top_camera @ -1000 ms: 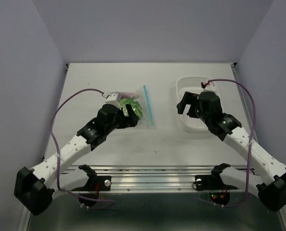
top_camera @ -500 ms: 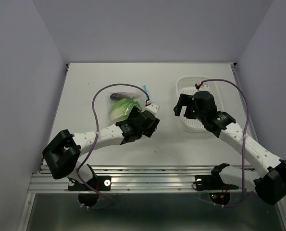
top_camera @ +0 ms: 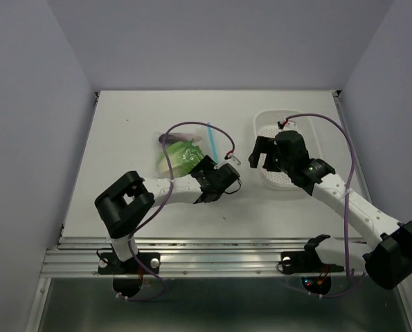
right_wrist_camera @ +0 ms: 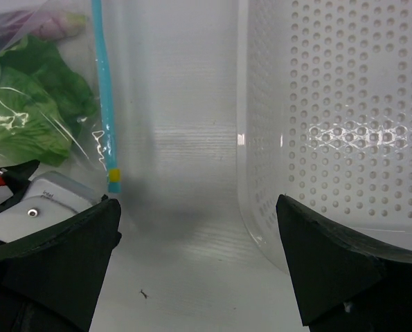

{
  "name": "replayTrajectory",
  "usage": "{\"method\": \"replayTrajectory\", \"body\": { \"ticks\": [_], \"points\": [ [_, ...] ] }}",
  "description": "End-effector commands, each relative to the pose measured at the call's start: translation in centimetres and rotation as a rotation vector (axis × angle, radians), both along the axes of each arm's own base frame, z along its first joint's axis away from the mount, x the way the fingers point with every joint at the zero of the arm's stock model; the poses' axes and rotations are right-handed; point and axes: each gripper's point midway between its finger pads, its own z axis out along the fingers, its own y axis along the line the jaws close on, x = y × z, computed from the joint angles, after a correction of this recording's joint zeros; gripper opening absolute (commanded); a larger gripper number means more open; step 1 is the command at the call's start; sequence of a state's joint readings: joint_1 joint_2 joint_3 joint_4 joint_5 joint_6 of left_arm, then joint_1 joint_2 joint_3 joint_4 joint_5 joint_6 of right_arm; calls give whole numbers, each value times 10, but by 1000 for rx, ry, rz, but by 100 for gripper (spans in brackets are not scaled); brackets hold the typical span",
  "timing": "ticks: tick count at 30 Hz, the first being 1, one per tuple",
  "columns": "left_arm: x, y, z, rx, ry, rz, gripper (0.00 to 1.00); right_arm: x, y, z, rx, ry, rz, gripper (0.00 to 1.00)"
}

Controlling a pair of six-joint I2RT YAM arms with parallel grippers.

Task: Open the zip-top bag and remove the fake food

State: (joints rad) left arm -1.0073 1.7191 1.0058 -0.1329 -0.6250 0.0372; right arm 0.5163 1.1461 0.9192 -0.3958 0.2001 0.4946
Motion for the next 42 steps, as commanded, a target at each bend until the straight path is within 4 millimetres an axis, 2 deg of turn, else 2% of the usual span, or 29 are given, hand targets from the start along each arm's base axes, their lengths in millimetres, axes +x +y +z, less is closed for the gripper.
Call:
{"method": "replayTrajectory", "body": {
  "ticks": [1, 6, 10, 15, 25, 26, 27, 32, 34, 39, 42],
  "points": [
    [15, 1, 16, 44, -90, 59, 94, 9, 5, 10, 12, -30, 17, 100],
    [24, -4, 21, 43, -135, 66, 92, 11, 4, 9, 9, -26, 20, 100],
    [32, 1, 17, 116, -179, 87, 91, 14, 0, 10, -9, -35, 2, 100],
    [38, 0, 14, 151, -198, 96, 83, 15, -1, 12, -17, -44, 0, 100],
    [48, 0, 24, 122, -242, 109, 30, 14, -4, 12, -29, -50, -2, 100],
    [49, 1, 24, 121, -249, 114, 10, 14, -5, 13, -29, -53, -5, 100],
    [50, 2, 25, 125, -255, 121, 0, 14, -5, 13, -32, -53, -3, 100],
    [51, 7, 34, 113, -287, 151, 0, 13, -4, 9, -35, -44, 2, 100],
    [50, 10, 43, 87, -310, 170, 0, 13, -4, 8, -35, -40, 5, 100],
    [47, 24, 83, -42, -417, 253, 0, 11, 5, 9, -10, -30, 51, 100],
    [44, 26, 94, -142, -440, 267, 0, 7, 10, 11, 10, -28, 77, 100]
  ]
}}
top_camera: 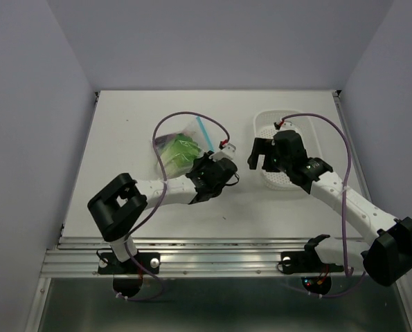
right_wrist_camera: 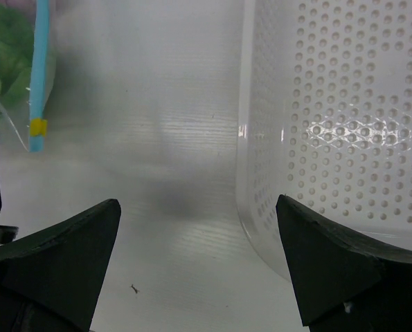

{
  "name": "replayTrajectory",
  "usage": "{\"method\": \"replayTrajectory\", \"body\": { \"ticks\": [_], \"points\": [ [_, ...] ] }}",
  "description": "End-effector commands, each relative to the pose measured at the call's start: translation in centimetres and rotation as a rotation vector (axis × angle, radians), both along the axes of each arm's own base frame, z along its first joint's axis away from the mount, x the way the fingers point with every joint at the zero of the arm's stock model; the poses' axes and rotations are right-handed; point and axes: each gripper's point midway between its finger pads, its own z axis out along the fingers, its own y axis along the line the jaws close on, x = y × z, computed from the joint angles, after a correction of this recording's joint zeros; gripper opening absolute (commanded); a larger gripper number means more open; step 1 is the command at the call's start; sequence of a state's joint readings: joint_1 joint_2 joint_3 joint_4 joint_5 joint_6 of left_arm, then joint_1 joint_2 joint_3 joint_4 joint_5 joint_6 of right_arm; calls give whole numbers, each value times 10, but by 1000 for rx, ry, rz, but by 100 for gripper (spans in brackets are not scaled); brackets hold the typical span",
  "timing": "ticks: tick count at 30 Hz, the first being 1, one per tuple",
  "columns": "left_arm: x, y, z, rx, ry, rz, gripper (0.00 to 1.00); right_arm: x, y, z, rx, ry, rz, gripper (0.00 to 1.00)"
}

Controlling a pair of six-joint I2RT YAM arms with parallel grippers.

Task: Open the zip-top bag and remove the fake food

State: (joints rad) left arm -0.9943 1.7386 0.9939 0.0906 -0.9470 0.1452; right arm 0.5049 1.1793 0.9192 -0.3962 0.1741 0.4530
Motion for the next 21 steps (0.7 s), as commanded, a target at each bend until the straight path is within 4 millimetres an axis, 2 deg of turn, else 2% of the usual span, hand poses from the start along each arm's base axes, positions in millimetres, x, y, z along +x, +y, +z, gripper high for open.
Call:
{"method": "replayTrajectory", "body": {
  "ticks": [1, 6, 10, 21],
  "points": [
    [-1, 8, 55, -241, -160, 62, 0, 4, 14, 25, 63, -52, 63, 100],
    [-12, 13, 69, -381, -171, 38, 0, 1, 22, 26, 109, -33, 75, 100],
    [-17, 14, 73, -431, -167, 11, 0, -2, 30, 27, 141, -18, 105, 100],
    [-32, 7, 92, -584, -150, -84, 0, -13, 46, 29, 236, 19, 158, 100]
  ]
}}
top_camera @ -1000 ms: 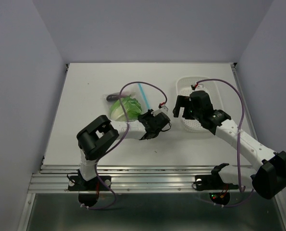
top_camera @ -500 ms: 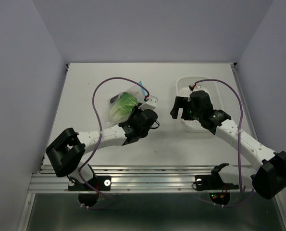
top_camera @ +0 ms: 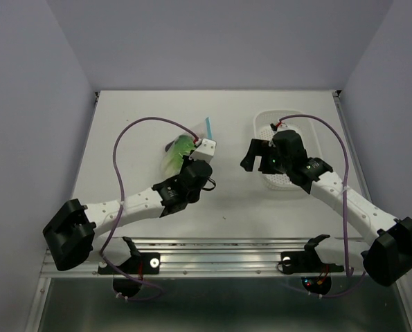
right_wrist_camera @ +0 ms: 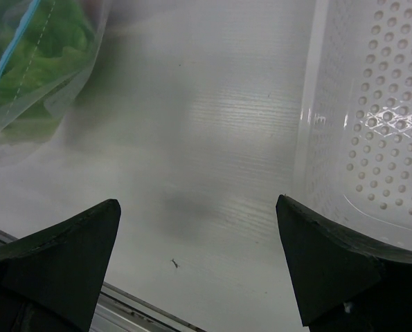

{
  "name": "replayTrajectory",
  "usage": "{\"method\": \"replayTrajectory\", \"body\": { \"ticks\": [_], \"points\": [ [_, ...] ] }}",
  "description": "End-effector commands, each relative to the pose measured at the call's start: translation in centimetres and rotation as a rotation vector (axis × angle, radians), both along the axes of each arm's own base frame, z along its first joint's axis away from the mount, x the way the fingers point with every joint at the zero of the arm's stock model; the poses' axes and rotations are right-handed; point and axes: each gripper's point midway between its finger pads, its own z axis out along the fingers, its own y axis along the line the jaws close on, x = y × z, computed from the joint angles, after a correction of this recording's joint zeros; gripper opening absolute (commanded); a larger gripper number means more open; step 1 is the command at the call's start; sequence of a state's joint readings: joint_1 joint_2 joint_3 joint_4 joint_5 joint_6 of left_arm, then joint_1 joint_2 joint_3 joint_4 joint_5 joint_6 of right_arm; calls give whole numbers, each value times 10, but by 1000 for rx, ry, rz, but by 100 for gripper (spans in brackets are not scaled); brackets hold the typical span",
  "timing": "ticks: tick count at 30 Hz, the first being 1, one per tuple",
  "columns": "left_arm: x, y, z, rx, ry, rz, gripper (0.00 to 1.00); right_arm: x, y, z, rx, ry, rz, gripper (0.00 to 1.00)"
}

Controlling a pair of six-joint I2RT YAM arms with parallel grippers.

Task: Open the zip-top bag and remove the fake food

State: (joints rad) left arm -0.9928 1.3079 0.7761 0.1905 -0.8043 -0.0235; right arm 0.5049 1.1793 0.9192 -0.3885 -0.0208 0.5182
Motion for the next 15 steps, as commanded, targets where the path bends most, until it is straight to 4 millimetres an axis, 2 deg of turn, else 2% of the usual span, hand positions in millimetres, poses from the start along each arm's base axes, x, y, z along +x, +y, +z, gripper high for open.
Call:
{"method": "replayTrajectory", "body": {
  "ticks": [1, 5, 7, 15],
  "points": [
    [-1, -7, 23, -119, -48, -26, 0, 2, 14, 29, 96, -52, 41, 100],
    [-2, -8, 18, -104, -38, -31, 0, -7, 25, 34, 145, -36, 99, 100],
    [-2, -9, 18, -112, -36, -33, 0, -15, 38, 39, 185, -22, 187, 100],
    [-6, -14, 24, -155, -39, -75, 0, -20, 71, 60, 353, 33, 275, 100]
  ]
}}
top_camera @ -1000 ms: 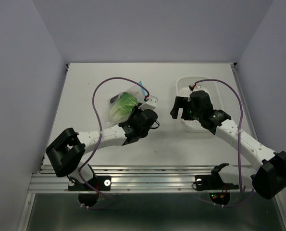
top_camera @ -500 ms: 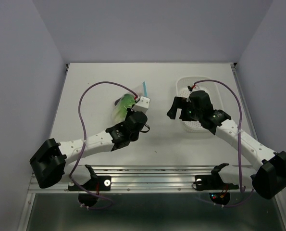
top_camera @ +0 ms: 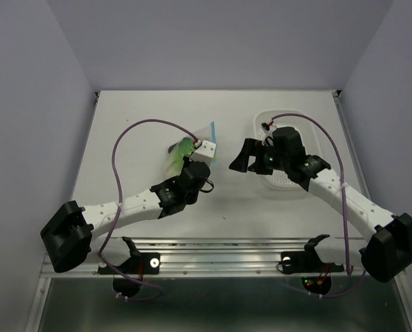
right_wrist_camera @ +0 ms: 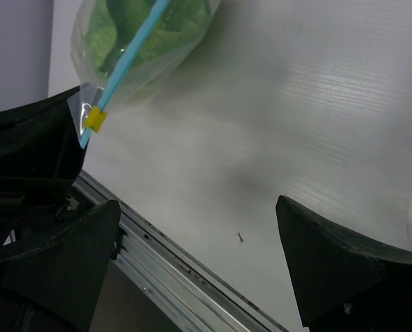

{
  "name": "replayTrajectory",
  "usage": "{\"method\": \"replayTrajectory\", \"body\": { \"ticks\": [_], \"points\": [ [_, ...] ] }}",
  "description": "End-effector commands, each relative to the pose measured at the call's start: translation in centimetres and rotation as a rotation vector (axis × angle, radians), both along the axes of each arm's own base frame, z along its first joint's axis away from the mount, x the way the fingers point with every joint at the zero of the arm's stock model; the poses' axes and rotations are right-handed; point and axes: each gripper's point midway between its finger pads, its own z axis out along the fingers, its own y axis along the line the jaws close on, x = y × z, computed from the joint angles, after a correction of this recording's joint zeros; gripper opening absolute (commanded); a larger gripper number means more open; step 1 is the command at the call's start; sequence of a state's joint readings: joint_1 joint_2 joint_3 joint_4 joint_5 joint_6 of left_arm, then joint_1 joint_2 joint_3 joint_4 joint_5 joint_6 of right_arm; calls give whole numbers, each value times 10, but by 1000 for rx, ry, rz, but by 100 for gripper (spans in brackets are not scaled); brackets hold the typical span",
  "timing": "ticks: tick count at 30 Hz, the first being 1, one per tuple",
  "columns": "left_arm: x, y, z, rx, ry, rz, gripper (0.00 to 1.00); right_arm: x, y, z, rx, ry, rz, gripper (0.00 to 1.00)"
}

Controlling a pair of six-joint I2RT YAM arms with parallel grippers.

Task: Open the zip-top bag and remove the fake food

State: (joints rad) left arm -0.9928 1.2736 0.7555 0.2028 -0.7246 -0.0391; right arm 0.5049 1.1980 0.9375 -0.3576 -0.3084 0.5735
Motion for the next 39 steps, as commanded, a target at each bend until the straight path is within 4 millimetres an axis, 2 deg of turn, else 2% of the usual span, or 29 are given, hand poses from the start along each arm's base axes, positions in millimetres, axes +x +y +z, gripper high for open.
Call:
{"method": "replayTrajectory", "body": {
  "ticks": [1, 6, 10, 11, 13, 16, 22, 34, 39],
  "points": [
    [0, -4, 23, -105, -52, -8, 0, 10, 32, 43, 179, -38, 59, 100],
    [-2, -4, 19, -96, -44, -15, 0, 21, 54, 53, 297, 40, 45, 97],
    [-2, -5, 18, -103, -43, -18, 0, 31, 66, 64, 377, 66, 30, 86],
    [-2, -5, 18, -101, -43, -20, 0, 33, 67, 64, 386, 86, 16, 78],
    [-3, -5, 19, -106, -45, -22, 0, 36, 69, 60, 391, 112, 4, 72],
    [-3, -6, 19, -106, -46, -25, 0, 36, 75, 54, 410, 163, -13, 54],
    [-2, -7, 20, -112, -46, -27, 0, 34, 79, 48, 420, 212, -29, 47],
    [-4, -11, 20, -117, -43, -45, 0, 31, 90, 39, 421, 267, -32, 43],
    [-6, -11, 19, -113, -43, -47, 0, 29, 94, 37, 429, 283, -34, 31]
  ]
}}
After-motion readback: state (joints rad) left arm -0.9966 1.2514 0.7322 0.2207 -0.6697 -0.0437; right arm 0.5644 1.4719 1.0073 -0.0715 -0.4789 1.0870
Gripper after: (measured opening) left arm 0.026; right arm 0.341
